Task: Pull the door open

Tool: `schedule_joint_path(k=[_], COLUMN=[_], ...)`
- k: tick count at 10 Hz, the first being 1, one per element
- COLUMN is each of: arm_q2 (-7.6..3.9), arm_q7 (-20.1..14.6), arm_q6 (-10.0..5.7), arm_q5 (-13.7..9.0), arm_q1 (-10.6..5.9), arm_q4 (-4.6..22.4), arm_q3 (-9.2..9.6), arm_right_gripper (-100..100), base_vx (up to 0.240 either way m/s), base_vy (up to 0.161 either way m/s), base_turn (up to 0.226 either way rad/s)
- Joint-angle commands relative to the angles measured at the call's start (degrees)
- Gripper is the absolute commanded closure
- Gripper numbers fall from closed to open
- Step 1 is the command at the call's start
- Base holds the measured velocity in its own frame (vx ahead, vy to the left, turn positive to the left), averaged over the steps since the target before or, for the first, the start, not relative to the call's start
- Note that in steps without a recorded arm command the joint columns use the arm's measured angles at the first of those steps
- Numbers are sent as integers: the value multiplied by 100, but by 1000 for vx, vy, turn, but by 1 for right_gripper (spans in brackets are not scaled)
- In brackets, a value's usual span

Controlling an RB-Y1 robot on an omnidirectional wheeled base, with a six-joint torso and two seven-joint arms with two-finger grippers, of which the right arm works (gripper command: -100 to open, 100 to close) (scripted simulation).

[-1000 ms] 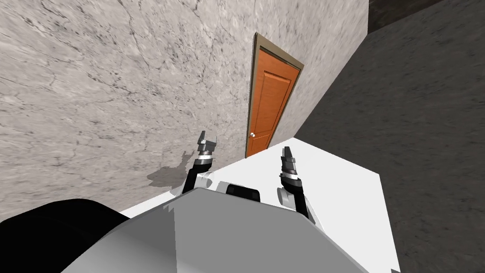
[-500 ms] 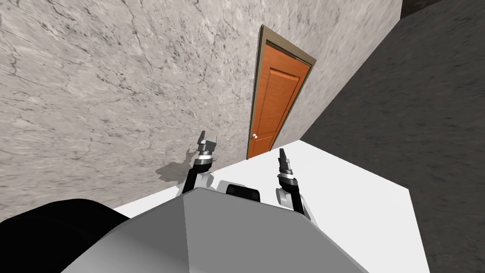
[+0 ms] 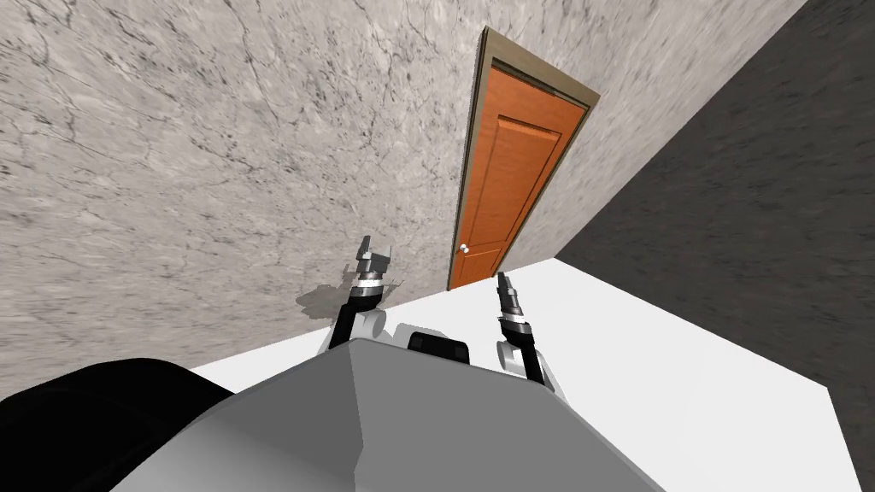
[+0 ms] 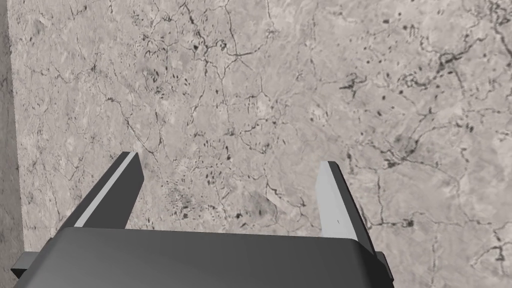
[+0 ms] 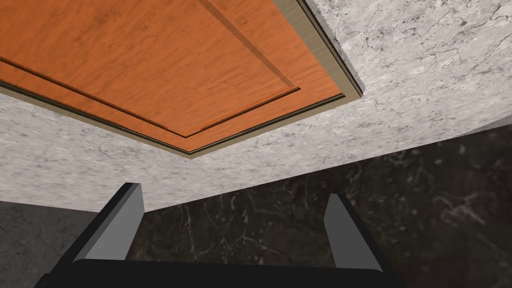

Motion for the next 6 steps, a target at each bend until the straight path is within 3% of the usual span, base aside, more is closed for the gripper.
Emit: schedule_joint_path(k=[1,6], arm_q2=[-14,-116], arm_q7=[276,1022], arm_q6=[-21,-110], arm_q5=[-12,-74], arm_q1=[-96,-300], arm_q4=[268,1017], arm_q3=[17,42], arm_right_gripper=[-100,-100], base_vx=[81,85], base_vy=[-49,-55], base_turn=[116,144])
